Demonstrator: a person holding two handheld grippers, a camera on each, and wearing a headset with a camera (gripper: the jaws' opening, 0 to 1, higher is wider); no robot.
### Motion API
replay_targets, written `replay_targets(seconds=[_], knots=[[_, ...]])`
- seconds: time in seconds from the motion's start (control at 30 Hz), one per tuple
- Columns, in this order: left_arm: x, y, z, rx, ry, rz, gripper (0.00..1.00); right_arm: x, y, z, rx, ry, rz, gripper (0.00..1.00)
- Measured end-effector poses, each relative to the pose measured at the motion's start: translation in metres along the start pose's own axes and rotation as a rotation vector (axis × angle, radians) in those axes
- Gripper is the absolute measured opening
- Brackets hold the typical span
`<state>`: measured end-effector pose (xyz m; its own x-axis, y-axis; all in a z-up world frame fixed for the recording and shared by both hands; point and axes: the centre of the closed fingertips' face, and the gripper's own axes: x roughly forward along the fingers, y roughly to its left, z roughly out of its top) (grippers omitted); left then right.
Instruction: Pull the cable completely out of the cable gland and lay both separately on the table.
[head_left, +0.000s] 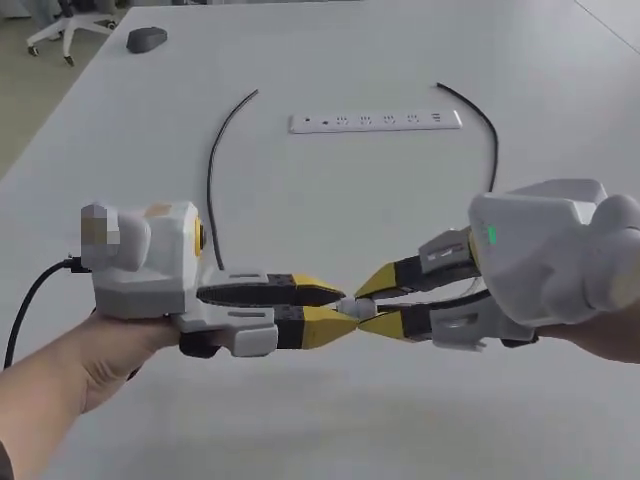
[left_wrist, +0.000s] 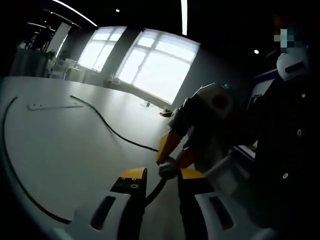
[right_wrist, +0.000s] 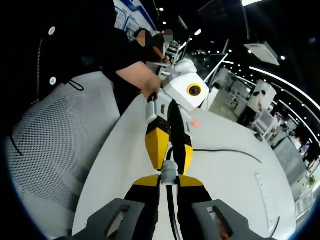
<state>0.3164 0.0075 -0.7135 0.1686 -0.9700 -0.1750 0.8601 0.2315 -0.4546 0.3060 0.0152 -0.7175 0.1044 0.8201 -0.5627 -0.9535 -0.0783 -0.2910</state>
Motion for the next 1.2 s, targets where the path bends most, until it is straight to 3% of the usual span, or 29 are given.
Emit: replay_targets(seconds=[0.2, 0.63, 0.9, 1.2], knots=[[0.0012, -0.0066, 0.0005, -0.001, -0.002, -0.034, 0.16, -0.0008, -0.0004, -0.0002, -0.002, 0.002, -0.005, 0.07], [0.0028, -0.0065, 0.0005, 0.05, 0.006, -0.025, 0.16, -0.0014, 0.0, -0.0013, 0.005, 0.004, -0.005, 0.07], [0.0038, -0.0039, 0.0004, 0.028, 0.012, -0.011, 0.15, -0.0013, -0.0008, -0.0023, 0.016, 0.009, -0.013, 0.06], [0.0061, -0.0046, -0.0029, 0.047, 0.037, -0.016, 0.15, -0.0013, 0.0014, -0.005, 0.047, 0.017, -0.002, 0.08]])
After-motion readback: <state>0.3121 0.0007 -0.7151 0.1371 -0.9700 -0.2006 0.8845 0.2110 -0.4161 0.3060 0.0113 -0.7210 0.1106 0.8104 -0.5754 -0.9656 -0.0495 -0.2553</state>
